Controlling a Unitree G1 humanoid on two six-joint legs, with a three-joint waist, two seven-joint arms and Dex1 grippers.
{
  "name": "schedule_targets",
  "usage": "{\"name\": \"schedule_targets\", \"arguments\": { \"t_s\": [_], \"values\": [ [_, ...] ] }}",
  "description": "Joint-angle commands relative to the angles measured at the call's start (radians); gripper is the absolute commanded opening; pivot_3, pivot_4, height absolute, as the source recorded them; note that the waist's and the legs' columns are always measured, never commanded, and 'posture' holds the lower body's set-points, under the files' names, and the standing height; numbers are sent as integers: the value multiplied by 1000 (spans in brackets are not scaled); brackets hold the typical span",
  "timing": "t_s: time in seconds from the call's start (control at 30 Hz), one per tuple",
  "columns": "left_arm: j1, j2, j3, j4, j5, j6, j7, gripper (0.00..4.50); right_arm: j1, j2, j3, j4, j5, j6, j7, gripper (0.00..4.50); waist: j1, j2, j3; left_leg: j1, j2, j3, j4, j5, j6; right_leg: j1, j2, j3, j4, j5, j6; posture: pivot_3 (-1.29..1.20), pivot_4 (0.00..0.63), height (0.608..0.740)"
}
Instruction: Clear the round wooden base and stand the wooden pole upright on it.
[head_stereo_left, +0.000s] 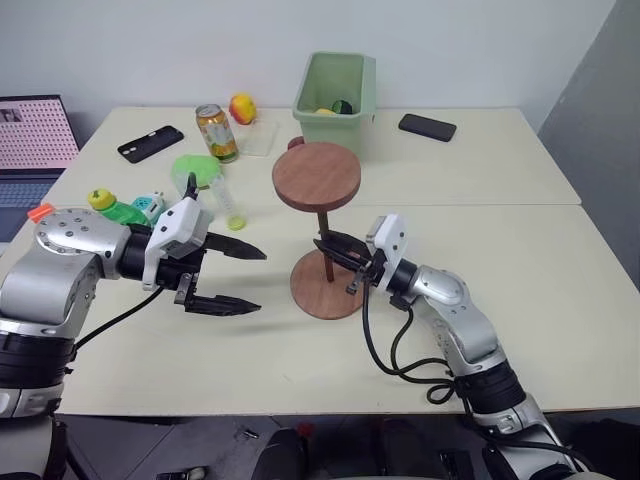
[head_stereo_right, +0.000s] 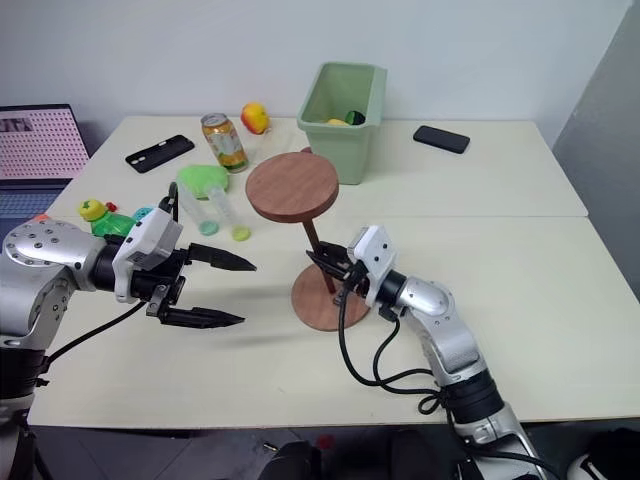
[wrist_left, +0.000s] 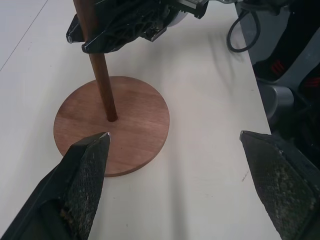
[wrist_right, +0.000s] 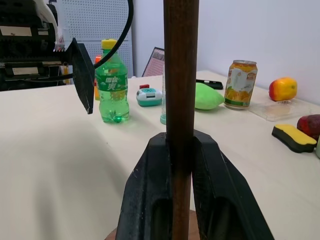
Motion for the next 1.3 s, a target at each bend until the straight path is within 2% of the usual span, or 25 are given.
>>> {"name": "schedule_targets", "arguments": {
  "t_s": [0.03,0.33,0.4,0.43,0.73,0.87,0.9,1.0,1.13,1.3],
  "values": [
    [13,4,31,-37,-17,-11,10,4351,33,-20,45,0,-14,93,11,212,0,0,0,0,0,0,0,0,0,0,0,0,0,0,0,0,150,740],
    [41,10,45,-66,-36,-3,24,4351,24,-22,44,-56,-7,153,-3,212,0,0,0,0,0,0,-4,0,0,-1,0,0,-4,0,0,0,150,740],
    [43,10,47,-68,-38,0,25,4351,23,-21,42,-56,-14,151,-10,903,0,0,0,0,0,0,-6,0,0,-1,0,0,-5,0,0,0,150,740],
    [43,10,47,-69,-38,1,25,4351,22,-20,41,-56,-15,150,-13,960,0,0,0,0,0,0,-7,0,0,-1,0,0,-6,0,0,0,150,740],
    [20,5,42,-50,-36,-1,18,4351,13,5,15,-79,1,144,-40,2911,-1,0,2,-6,0,0,-11,2,-4,-8,0,0,-7,0,0,0,150,740],
    [11,1,36,-40,-34,-5,13,4351,26,-23,-14,-108,16,158,-39,3684,0,0,2,-6,0,0,-11,2,-4,-8,-1,0,-7,0,0,0,150,740],
    [10,1,36,-39,-34,-5,13,4351,32,-34,-20,-119,17,164,-39,4016,0,0,2,-6,0,0,-11,2,-4,-8,-1,0,-7,0,0,0,150,740],
    [4,-2,32,-31,-29,-8,10,4351,53,-79,-41,-166,33,195,-23,4466,0,0,2,-7,0,0,-11,2,-4,-8,-1,-1,-7,0,0,0,150,740],
    [1,-3,27,-22,-18,-12,17,4351,96,-206,-125,-293,107,284,33,4466,1,0,2,-9,0,0,-11,2,-4,-8,-1,-2,-8,0,0,0,150,740],
    [-12,5,26,-6,-26,15,8,4351,119,-415,-264,-424,257,412,149,4466,4,0,3,-15,-1,0,-9,2,-3,-12,-2,-3,-8,0,0,0,150,740]
  ]
}}
